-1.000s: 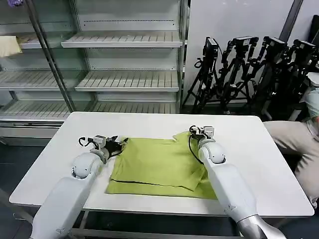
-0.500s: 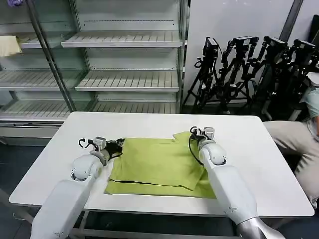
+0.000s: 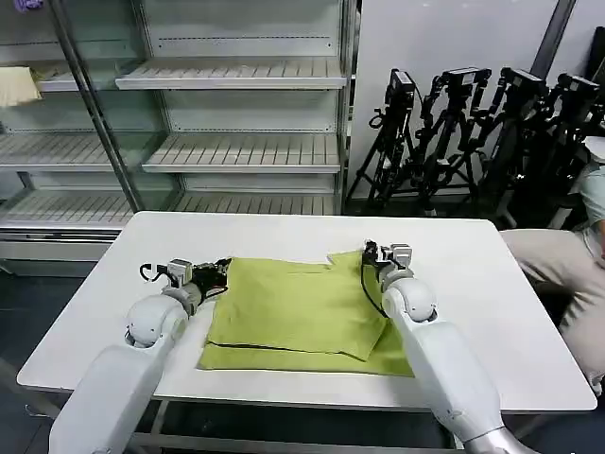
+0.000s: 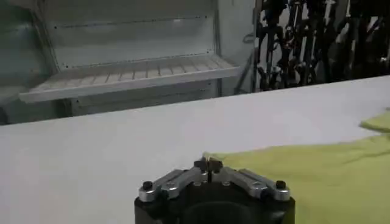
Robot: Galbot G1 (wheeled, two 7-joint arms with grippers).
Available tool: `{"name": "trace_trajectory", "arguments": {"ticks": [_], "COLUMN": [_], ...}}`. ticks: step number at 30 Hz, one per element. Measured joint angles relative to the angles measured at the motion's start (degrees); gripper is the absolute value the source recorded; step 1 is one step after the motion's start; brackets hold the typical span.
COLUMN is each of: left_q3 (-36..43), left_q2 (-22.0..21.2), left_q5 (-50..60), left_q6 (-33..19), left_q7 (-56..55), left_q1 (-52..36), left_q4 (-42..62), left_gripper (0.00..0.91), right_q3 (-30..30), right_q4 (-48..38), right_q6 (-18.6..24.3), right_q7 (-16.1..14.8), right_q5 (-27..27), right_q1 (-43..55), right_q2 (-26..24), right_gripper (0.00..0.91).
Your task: Fold and organize the clothes.
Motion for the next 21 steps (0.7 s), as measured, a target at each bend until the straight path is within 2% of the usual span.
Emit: {"name": "trace_trajectory", "arguments": {"ticks": [21], "left_q3": [-6.94], "left_q2": [2.18], "left_q5": [-0.05], "left_q6": [-0.37], "left_q7": [-0.51], "left_q1": [14.36], "left_q4": [-15.48], "left_gripper": [0.010], "right_q3": [4.63], "right_q4": [22.92], "right_q6": [0.06], "right_q7": [-0.22], "right_q5": [0.34], "right_q1": [-17.53], "right_q2": [-6.93], "right_gripper": [0.000]}}
